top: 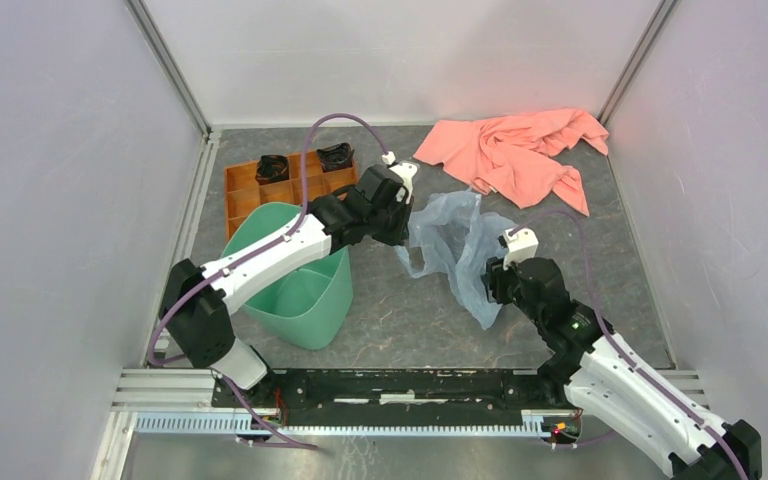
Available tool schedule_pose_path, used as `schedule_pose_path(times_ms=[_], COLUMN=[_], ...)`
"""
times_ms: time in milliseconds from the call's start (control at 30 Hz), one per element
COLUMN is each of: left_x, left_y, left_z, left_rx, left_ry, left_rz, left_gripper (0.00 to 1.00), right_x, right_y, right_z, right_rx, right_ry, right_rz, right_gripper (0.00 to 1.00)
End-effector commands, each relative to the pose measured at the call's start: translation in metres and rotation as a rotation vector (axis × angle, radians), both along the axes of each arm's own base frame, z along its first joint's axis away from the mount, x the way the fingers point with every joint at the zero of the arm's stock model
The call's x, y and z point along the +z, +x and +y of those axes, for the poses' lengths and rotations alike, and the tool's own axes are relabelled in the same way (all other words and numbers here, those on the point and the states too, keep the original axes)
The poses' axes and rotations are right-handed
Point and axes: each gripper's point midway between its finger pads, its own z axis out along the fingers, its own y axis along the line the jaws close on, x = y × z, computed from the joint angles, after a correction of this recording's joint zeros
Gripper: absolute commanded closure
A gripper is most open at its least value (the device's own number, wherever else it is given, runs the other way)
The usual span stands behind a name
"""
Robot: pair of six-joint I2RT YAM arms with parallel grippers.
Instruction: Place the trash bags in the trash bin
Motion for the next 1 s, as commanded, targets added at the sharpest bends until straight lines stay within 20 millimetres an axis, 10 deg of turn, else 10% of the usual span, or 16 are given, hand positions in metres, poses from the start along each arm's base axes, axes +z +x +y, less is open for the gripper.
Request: schedule_pose_path(times_ms=[0, 133, 333, 733, 867, 967], left_x=[0.021, 0.021, 0.025, 0.016, 0.029, 0.123], left_y=[0.001, 0.0, 0.003, 0.022, 0.049, 0.074], left_z=[-0.002, -0.003, 0.005, 0.014, 0.014, 0.005], left_rx=[-0.016, -0.014, 0.011, 0.096, 0.158, 0.169], left_ry=[-0.051, -0.057, -0.026, 0.012, -0.039, -0.177], left_rz=[-0.055, -0.048, -0.07, -0.091, -0.009, -0.168], left_gripper=[0.98, 0.98, 0.98, 0.98, 0.98, 0.98], right_x=[0.009, 0.0, 0.009, -0.009, 0.05, 0.177], right_y=[0.012, 0.018, 0.024, 0.026, 0.061, 0.098], right_z=[-0.004, 0.0, -0.008, -0.044, -0.074, -0.089], right_rx=[-0.044, -0.046, -0.108, -0.299, -0.444, -0.551], right_ry=[0.022, 0.027, 0.014, -0.03, -0.218, -0.23], right_rz=[-0.093, -0.097, -0.108, -0.156, -0.214, -0.275], right_gripper=[0.47, 0.48, 0.88, 1.0, 1.0, 1.0])
